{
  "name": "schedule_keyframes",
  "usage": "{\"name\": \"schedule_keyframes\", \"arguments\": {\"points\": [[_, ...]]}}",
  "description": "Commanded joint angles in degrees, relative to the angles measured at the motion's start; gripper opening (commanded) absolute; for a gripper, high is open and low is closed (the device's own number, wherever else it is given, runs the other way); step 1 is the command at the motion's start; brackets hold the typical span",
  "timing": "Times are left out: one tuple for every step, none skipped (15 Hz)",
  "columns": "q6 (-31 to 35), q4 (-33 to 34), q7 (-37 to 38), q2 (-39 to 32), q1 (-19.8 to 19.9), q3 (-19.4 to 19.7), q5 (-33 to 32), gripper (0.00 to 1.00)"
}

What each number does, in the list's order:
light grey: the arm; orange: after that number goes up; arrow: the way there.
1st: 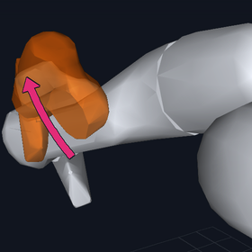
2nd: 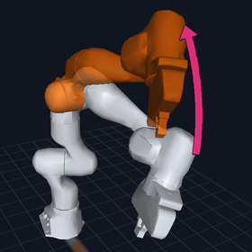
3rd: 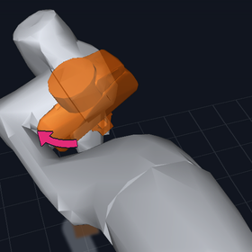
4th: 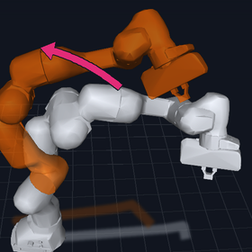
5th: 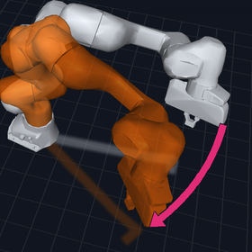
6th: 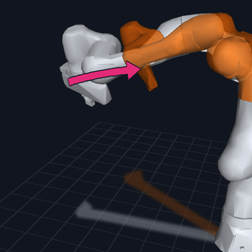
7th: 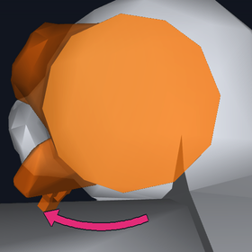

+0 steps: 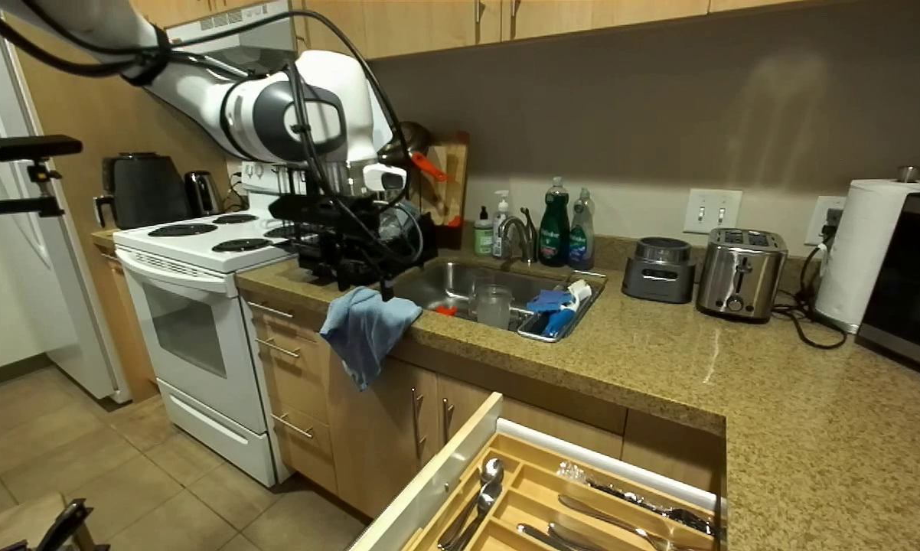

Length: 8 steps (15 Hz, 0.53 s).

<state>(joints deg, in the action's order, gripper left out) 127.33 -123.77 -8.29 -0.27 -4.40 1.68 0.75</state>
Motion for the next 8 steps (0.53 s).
{"name": "schedule_keyframes", "arguments": {"points": [[0.6,6.0,3.3,-7.5,1.5,-0.8,-2.2,1.00],[0.8,7.2,3.8,-9.3,1.7,-0.7,-2.6,1.00],[0.8,8.4,4.2,-10.8,1.8,-0.6,-3.2,1.00],[0.9,9.5,4.3,-12.6,1.9,-0.4,-4.1,1.00],[0.9,10.4,3.8,-14.0,2.1,-0.3,-4.7,1.00],[0.8,11.2,2.8,-15.5,2.4,-0.3,-5.2,1.00],[0.7,11.8,2.6,-16.7,2.5,-0.2,-6.0,1.00],[0.7,12.2,2.0,-17.9,2.8,-0.2,-6.5,1.00]]}}
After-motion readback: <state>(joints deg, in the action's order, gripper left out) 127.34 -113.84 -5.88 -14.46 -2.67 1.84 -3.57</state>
